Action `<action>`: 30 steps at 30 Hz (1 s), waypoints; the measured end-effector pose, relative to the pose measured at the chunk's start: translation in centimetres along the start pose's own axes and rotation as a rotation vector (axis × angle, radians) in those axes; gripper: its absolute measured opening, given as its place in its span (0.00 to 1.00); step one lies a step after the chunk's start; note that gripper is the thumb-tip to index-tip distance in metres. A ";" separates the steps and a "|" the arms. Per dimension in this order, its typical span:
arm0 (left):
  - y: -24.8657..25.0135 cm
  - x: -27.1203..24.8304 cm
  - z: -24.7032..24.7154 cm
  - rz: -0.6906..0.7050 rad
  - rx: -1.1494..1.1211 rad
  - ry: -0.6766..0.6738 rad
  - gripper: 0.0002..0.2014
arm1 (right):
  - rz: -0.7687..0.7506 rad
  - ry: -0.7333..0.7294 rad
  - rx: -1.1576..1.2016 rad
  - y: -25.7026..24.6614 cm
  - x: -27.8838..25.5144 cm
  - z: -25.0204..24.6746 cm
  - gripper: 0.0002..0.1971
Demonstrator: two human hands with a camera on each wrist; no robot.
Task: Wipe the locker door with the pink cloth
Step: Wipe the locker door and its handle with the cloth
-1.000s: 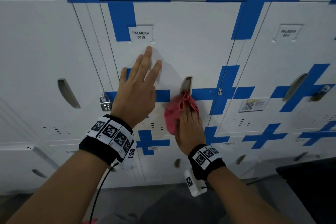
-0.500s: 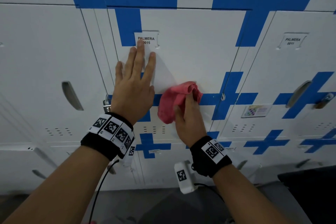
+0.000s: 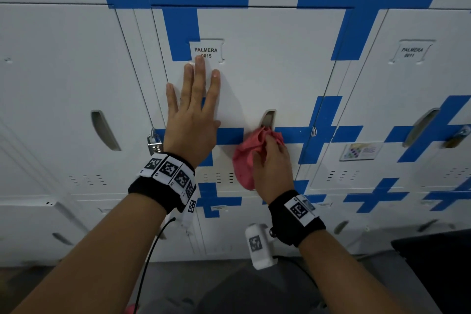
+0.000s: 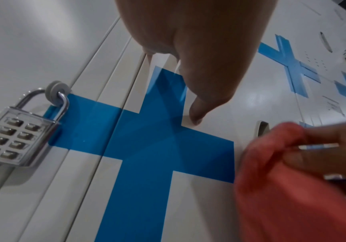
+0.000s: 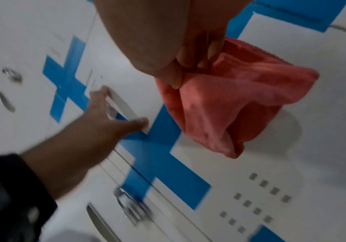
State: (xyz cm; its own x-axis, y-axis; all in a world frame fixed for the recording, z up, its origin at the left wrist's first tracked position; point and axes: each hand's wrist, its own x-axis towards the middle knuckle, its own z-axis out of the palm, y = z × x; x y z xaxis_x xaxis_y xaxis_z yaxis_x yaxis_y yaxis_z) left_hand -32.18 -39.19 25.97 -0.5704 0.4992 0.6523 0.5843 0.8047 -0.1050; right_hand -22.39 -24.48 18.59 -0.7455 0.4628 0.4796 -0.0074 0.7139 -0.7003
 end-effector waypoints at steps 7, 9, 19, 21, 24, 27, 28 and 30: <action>-0.2 0.0 0.6 -0.001 -0.018 -0.005 0.51 | 0.131 0.041 0.229 -3.0 2.3 -2.2 0.17; -0.1 -0.1 0.6 0.000 -0.006 -0.004 0.50 | 0.083 0.014 0.177 -2.9 1.2 -1.7 0.22; 0.0 -0.1 0.3 0.002 0.008 0.009 0.49 | 0.014 -0.240 -0.242 -0.4 -0.5 -0.9 0.32; 0.0 -0.1 0.2 0.004 0.021 0.001 0.49 | 0.031 -0.226 -0.226 -1.3 0.0 -1.1 0.28; -0.1 -0.1 0.2 0.009 0.040 -0.011 0.50 | 0.086 -0.090 -0.004 -2.9 1.4 -2.1 0.14; -0.3 -0.2 0.4 0.019 0.051 -0.014 0.50 | 0.110 0.022 0.135 -3.5 2.8 -3.1 0.11; -0.3 -0.3 0.4 0.022 0.050 -0.016 0.50 | 0.115 0.033 0.174 -3.6 2.9 -3.4 0.11; -0.3 -0.3 0.4 0.024 0.051 -0.016 0.51 | 0.078 0.034 0.197 -3.3 2.5 -3.2 0.12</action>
State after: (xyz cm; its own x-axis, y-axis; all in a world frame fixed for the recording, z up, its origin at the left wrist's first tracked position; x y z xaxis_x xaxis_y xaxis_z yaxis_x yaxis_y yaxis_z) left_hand -32.42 -39.40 25.51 -0.5657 0.5234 0.6372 0.5683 0.8074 -0.1588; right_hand -22.11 -24.02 23.75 -0.7262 0.5321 0.4353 -0.0837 0.5600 -0.8242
